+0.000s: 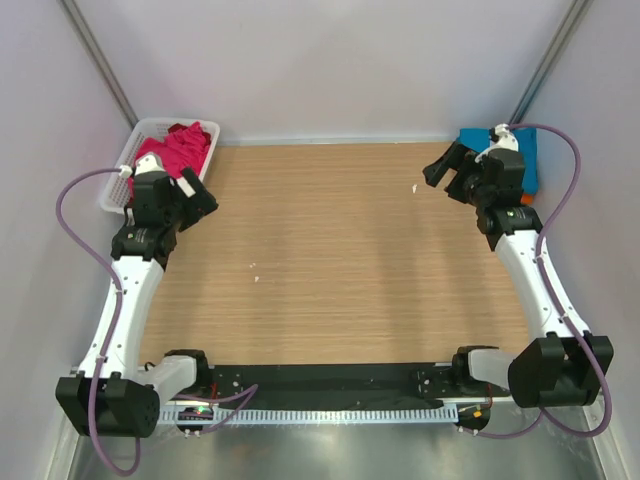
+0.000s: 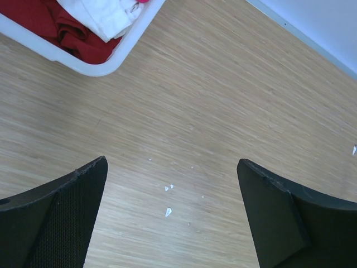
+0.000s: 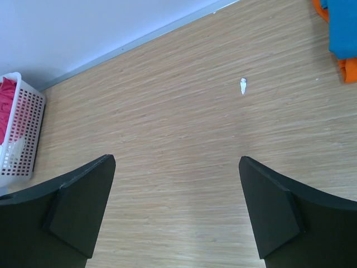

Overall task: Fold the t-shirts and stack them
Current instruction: Grab the tshirt from the pile

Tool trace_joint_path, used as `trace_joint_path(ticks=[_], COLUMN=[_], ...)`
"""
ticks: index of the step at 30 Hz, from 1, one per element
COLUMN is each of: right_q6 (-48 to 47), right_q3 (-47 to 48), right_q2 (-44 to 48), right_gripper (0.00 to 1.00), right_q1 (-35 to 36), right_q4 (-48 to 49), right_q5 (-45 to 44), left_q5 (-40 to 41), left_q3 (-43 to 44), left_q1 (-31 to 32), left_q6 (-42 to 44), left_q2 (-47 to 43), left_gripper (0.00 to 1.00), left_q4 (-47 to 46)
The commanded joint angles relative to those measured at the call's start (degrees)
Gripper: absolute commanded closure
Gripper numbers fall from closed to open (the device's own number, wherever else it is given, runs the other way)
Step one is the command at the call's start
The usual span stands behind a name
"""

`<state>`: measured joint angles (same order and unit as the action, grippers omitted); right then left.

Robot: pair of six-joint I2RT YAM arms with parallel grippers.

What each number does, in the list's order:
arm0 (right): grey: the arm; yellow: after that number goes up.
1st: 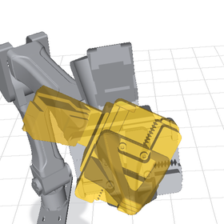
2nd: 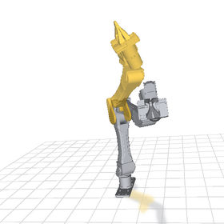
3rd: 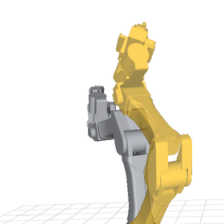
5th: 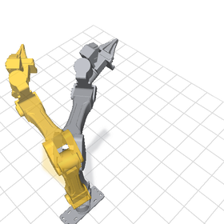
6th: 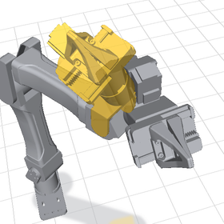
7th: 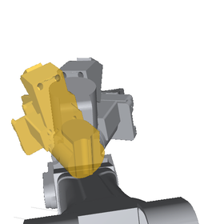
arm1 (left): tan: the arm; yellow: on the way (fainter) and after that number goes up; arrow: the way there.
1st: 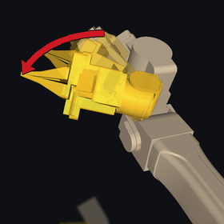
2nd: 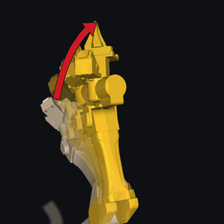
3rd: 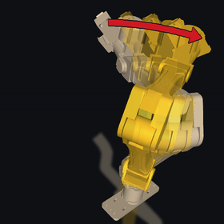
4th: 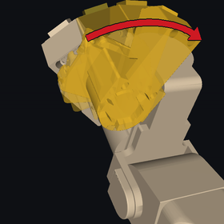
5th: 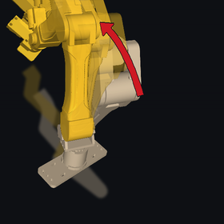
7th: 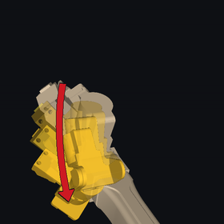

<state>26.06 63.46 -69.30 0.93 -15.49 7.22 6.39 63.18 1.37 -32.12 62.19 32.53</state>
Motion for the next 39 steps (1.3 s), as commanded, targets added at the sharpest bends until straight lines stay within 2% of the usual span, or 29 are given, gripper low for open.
trace_joint_path(ticks=[1, 5, 7, 10, 14, 19, 25, 29, 37, 39], right_q6=[0.0, -2.2, -3.5, -4.0, -3.5, -3.2, -3.3, -2.3, -6.0, -7.0], right_q3=[2.4, 2.8, 3.1, 2.9, 2.1, 0.6, 1.3, 3.6, 5.9, 7.5], right_q2=[-0.1, -0.2, -0.3, -0.8, -1.6, -1.5, -2.3, -3.5, -3.3, -3.7], right_gripper=[0.00, 0.00, 0.00, 0.00, 0.00, 0.00, 0.00, 0.00, 0.00, 0.00], right_q1=[0.1, 0.1, 0.1, 0.0, 0.1, 0.0, 0.0, 0.1, 0.0, 0.0], right_q4=[1.2, -1.0, -1.3, -1.5, -0.9, 0.0, -0.1, -1.9, -2.8, -3.8], right_q5=[0.1, -1.3, -1.9, -3.1, -3.7, -5.4, -6.8, -7.0, -11.8, -12.2], left_q5=[0.3, -2.6, -0.6, 1.9, -1.0, 2.2, 4.3, 7.0, 6.7, 6.6], left_q3=[-0.1, -0.7, -0.2, 6.5, 23.2, 40.0, 52.5, 60.4, 62.5, 62.3], left_q1=[-0.3, -0.3, -0.3, -1.0, -5.5, -9.5, -13.0, -13.9, -15.1, -15.0], left_q6=[2.5, 5.1, 3.6, 1.6, 1.7, -0.9, -2.2, -2.3, -0.4, -0.1], left_q2=[-0.9, -1.1, -0.5, 5.7, 23.0, 39.6, 56.8, 65.3, 71.4, 71.9], left_gripper=[0.00, 0.00, 0.00, 0.00, 0.00, 0.02, 0.04, 0.07, 0.16, 0.30], left_q4=[-2.7, -4.5, -5.7, -3.4, -0.7, 0.6, -2.4, -1.1, -4.3, -4.3])
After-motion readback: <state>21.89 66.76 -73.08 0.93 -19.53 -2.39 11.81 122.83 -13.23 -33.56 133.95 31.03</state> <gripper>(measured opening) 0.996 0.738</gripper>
